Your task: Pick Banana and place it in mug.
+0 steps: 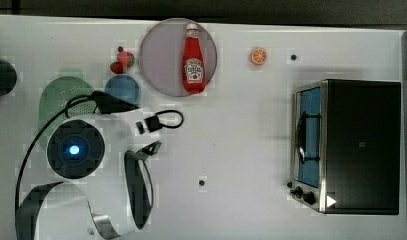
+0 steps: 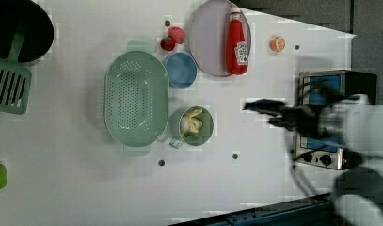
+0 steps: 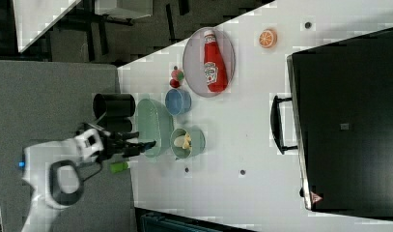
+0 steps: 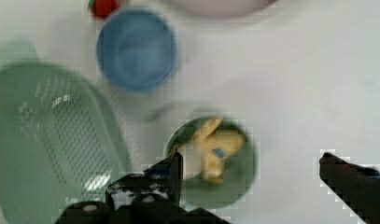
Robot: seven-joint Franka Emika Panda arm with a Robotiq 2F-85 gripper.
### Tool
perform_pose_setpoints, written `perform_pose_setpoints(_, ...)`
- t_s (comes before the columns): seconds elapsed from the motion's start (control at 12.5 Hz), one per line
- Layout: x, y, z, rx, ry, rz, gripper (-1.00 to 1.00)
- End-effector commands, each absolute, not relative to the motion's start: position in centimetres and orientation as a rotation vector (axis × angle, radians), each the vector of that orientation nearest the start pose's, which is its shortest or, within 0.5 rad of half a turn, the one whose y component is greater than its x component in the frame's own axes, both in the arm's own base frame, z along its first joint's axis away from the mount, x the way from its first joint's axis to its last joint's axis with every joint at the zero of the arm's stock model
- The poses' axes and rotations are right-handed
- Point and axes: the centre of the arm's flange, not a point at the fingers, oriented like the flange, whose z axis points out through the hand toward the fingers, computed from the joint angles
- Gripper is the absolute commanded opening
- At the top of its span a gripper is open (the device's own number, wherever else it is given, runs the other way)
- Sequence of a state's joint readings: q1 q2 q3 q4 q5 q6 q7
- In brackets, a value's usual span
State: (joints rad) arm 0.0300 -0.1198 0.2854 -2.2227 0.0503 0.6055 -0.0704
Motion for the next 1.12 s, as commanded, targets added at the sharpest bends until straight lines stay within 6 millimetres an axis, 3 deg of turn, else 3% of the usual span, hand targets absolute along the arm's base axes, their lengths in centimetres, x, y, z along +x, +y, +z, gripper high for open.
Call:
perform_pose_setpoints(0.08,50.1,7.1,50.0,-2.941,0.980,-0.051,1.00)
perform_pose_setpoints(0.24,50.6,2.0,55.0,-2.892,1.089,-0.128,1.00)
perform_pose_setpoints(0.4,50.1,-1.9,58.5,-2.880,1.170,-0.148,1.00)
perform_pose_setpoints(0.56,48.4,-4.5,59.5,-2.871,1.252,-0.010,1.00)
perform_pose_setpoints(0.72,48.1,-5.8,59.9,-2.855,1.287,0.016,1.00)
perform_pose_setpoints(1.12,48.3,-6.5,58.5,-2.853,1.309,0.064,1.00)
